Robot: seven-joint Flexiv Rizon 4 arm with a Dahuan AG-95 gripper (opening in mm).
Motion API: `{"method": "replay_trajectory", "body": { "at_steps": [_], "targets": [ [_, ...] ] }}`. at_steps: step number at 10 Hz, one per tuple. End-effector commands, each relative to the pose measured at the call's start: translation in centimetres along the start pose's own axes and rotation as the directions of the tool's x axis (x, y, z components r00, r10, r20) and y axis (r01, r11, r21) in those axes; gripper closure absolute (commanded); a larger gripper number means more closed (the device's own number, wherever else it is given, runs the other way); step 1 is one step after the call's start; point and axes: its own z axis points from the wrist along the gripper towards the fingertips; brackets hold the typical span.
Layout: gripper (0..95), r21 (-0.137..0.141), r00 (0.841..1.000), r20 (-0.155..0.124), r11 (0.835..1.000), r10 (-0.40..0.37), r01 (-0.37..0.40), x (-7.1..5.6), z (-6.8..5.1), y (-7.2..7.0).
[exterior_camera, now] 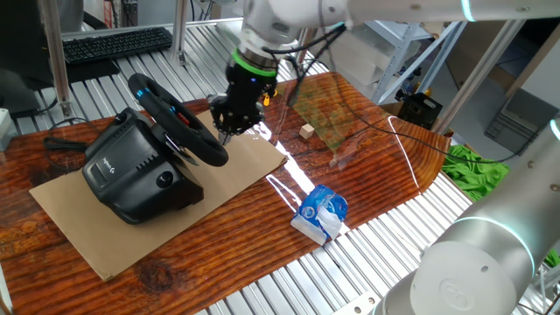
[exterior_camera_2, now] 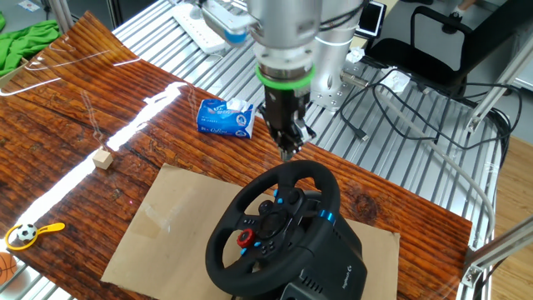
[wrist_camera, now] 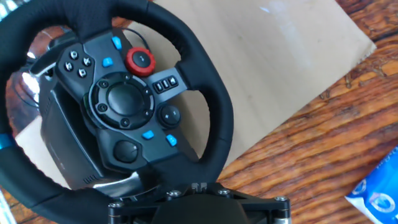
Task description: Rotate the steering wheel 90 degrees clockwise
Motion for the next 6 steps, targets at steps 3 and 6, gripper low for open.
{"method": "replay_trajectory", "body": {
  "at_steps": [3,6],
  "targets": [
    [95.0,-0.049,0.999,-0.045,0.999,-0.006,0.004,-1.1,-0.3,0.7],
    [95.0,-0.118,0.997,-0.074,0.992,0.027,-0.036,-1.7,0.2,1.0]
  ]
}}
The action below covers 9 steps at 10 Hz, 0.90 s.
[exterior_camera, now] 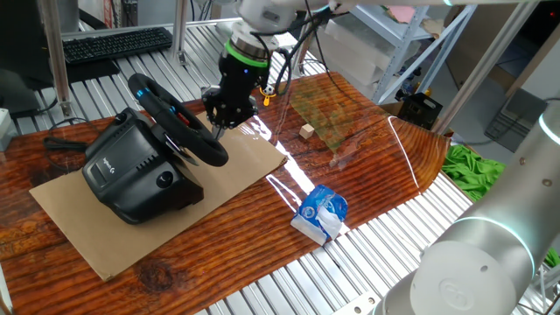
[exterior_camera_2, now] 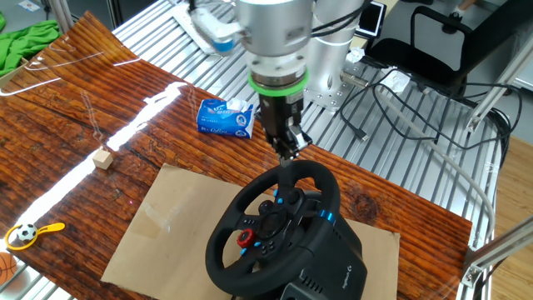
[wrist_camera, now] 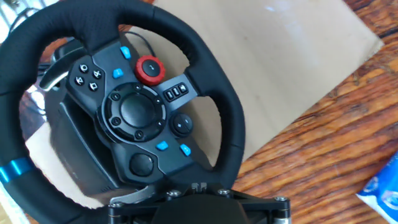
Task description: Rotate the steering wheel 90 degrees clockwise
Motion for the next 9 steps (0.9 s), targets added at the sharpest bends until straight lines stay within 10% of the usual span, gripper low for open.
{"method": "replay_trajectory", "body": {
  "at_steps": [1,9],
  "targets": [
    [95.0,-0.087,0.998,-0.035,0.995,0.047,-0.050,-1.0,0.2,0.5],
    [95.0,-0.143,0.996,-0.071,0.988,0.054,-0.064,-2.3,0.9,0.8]
  ]
}}
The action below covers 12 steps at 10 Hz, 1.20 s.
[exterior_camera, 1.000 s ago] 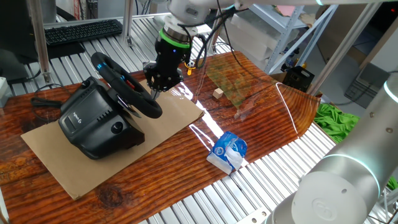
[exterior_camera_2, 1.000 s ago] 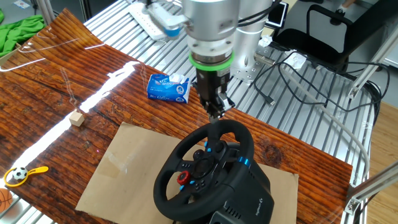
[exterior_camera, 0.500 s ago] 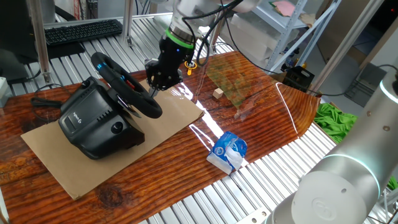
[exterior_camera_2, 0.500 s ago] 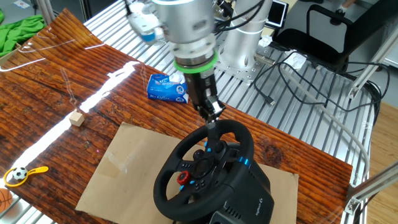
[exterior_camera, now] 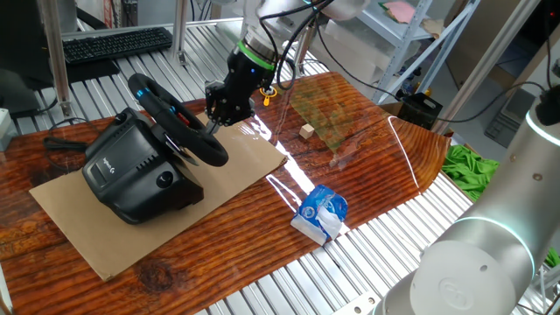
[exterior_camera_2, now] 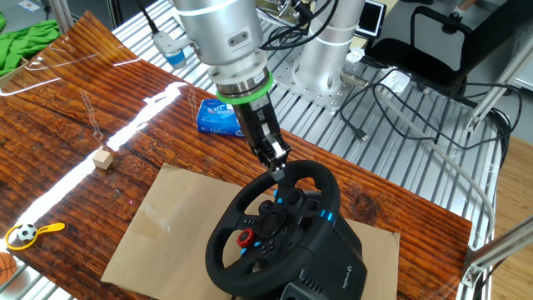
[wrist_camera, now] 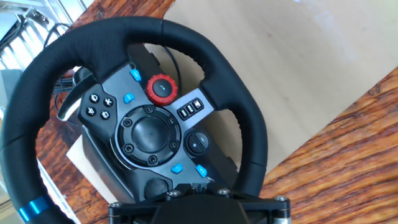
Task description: Rotate the steering wheel 90 degrees clockwise
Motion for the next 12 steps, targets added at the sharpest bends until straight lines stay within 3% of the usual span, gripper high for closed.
{"method": "replay_trajectory", "body": {
  "at_steps": [1,4,9,12],
  "targets": [
    [95.0,0.018,0.999,-0.038,1.000,-0.004,0.005,-0.1,0.1,0.1],
    [95.0,0.042,0.991,-0.129,0.998,-0.033,0.039,0.2,0.1,0.0],
    [95.0,0.030,0.986,-0.164,0.999,-0.040,0.046,2.0,0.5,-0.9],
    [95.0,0.024,0.985,-0.167,0.999,-0.039,0.043,2.7,0.4,-1.3]
  ]
}}
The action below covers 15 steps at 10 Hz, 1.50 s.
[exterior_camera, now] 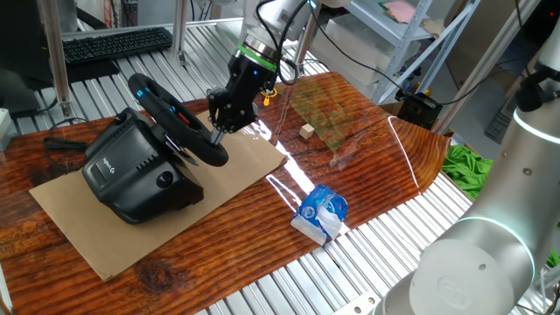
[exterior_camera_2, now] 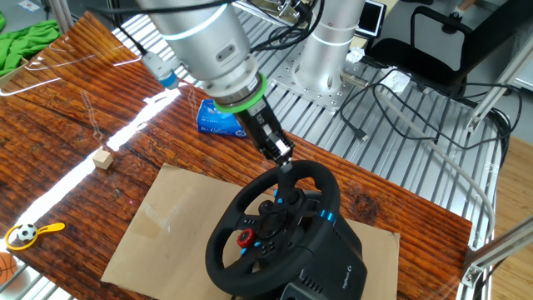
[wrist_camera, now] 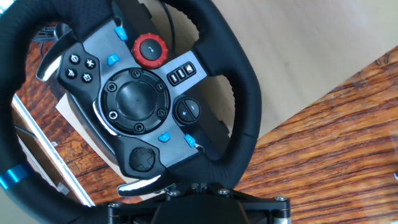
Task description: Rotate the steering wheel 90 degrees clockwise
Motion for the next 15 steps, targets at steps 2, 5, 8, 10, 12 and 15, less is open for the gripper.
{"method": "replay_trajectory", "body": {
  "at_steps": [2,5,8,10,12,15],
  "targets": [
    [95.0,-0.028,1.000,-0.011,0.999,0.029,-0.029,0.0,0.0,0.0],
    [95.0,-0.059,0.998,-0.020,0.996,0.062,-0.063,-0.6,-0.2,0.4],
    [95.0,-0.060,0.997,-0.010,0.995,0.081,-0.082,-1.5,-0.8,0.9],
    [95.0,-0.060,0.996,-0.008,0.995,0.084,-0.084,-1.8,-1.0,1.1],
    [95.0,-0.044,0.998,0.014,0.997,0.067,-0.066,-2.1,-1.2,1.2],
    [95.0,-0.018,0.997,0.037,0.998,0.068,-0.068,-2.2,-1.2,1.2]
  ]
}}
